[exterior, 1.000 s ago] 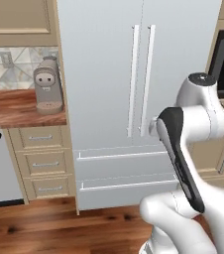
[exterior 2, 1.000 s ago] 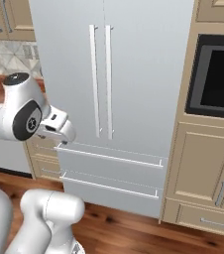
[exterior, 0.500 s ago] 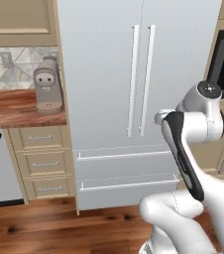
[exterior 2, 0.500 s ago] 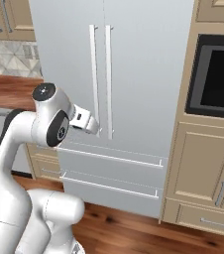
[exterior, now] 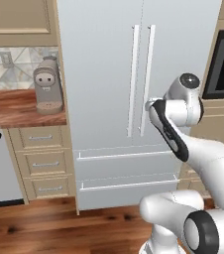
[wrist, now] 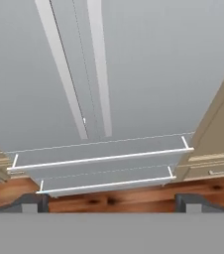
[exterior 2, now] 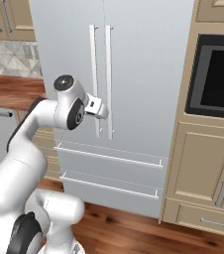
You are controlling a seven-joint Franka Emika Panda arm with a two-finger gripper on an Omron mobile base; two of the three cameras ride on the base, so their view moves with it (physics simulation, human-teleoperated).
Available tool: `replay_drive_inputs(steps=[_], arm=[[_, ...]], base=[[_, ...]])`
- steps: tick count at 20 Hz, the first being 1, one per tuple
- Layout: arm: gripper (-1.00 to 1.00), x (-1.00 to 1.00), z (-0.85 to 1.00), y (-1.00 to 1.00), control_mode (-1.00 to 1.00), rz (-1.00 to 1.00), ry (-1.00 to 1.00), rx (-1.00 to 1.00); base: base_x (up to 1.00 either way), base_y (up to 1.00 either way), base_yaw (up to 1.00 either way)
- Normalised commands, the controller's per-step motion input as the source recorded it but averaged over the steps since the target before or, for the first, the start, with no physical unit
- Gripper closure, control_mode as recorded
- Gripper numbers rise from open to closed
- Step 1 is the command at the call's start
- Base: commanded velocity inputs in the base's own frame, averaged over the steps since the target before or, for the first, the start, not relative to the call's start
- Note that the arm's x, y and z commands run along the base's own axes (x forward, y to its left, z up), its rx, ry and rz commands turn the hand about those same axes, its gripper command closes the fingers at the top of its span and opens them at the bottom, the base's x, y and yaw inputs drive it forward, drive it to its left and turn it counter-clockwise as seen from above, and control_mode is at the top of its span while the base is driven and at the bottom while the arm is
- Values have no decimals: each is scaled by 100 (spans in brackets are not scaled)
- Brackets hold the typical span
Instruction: Move the hot dog bun to the plate on the dining table and place the condiment next to that plate. Then navigate to the fridge and take the sausage and place it on the plate as well.
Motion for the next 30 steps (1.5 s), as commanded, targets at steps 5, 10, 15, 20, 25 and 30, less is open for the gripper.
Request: replay_drive_inputs(steps=[5, 10, 15, 20, 25, 30], arm=[[-100, 98, 0, 0, -100, 0, -12, 0], [-100, 98, 0, 0, -100, 0, -9, 0], [-100, 88, 0, -3, -100, 0, -5, -1], [-100, 80, 0, -20, -100, 0, 0, 0], [-100, 70, -2, -22, -100, 0, 0, 0], [-100, 58, -13, -17, -100, -1, 0, 0]], base=[[0, 0, 0], [0, 0, 0], [0, 0, 0], [0, 0, 0], [0, 0, 0], [0, 0, 0]])
